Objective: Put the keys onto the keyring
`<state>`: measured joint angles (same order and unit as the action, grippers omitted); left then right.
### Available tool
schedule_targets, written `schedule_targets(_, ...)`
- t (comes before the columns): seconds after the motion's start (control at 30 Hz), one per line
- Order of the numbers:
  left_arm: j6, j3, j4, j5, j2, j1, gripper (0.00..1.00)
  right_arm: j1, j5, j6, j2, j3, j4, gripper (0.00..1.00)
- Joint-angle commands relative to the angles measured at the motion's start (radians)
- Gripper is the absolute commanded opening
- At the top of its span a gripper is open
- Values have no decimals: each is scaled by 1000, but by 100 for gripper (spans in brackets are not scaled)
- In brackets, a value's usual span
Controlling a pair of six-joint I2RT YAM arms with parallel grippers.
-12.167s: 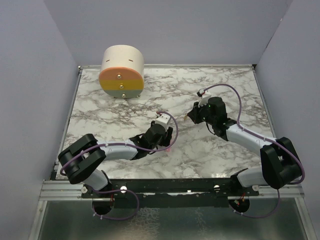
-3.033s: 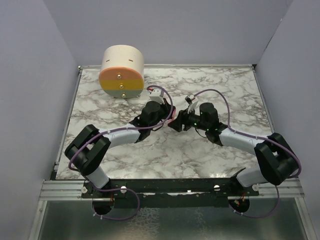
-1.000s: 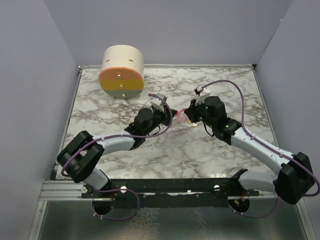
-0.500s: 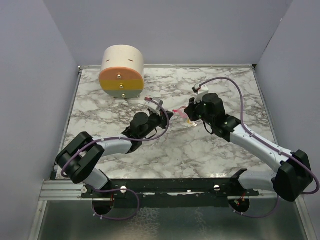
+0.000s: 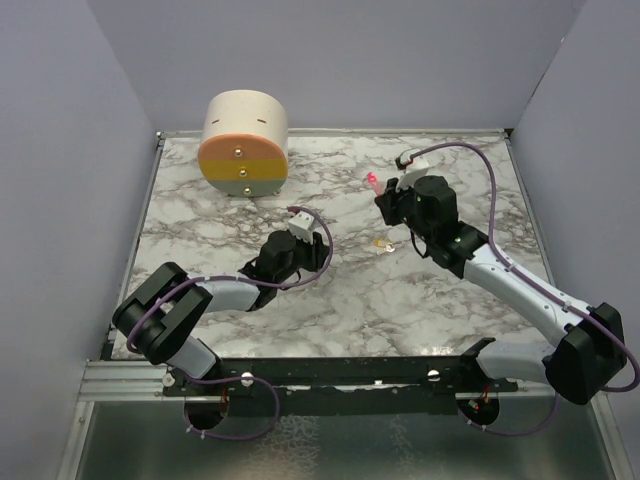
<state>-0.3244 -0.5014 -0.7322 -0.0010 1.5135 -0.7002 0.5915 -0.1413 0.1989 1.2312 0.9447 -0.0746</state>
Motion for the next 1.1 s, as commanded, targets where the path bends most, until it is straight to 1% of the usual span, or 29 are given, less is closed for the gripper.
schedule_targets(0.0,-13,-8,-18,-22,-9,1,35,-1,25,-21,-7,20,16,1)
schedule_targets(0.2,-52,3,-16,-49,-47,4,36,-1,87,-38,8,3,-6,1)
schedule_targets(0.27,-75,12,-14,-65,-61,9,43,-1,113,-40,13,-6,-10,1)
schedule_targets(0.37,-112,24,-2,-85,-77,22,47,-1,172,-44,35,-18,-12,1)
schedule_targets(0.63,-210,63,64,-142,-158,76,47,-1,308,-9,148,-61,9,1)
schedule_targets(0.83,-225,88,108,-184,-241,94,48,2,408,36,242,-117,66,1)
schedule_targets(1.0,-225,92,121,-187,-266,96,48,19,434,53,289,-156,83,1)
schedule_targets(1.03,-224,91,122,-188,-267,96,48,23,437,56,291,-164,84,5)
schedule_targets(1.07,-225,90,122,-187,-264,97,48,26,435,60,289,-173,83,17)
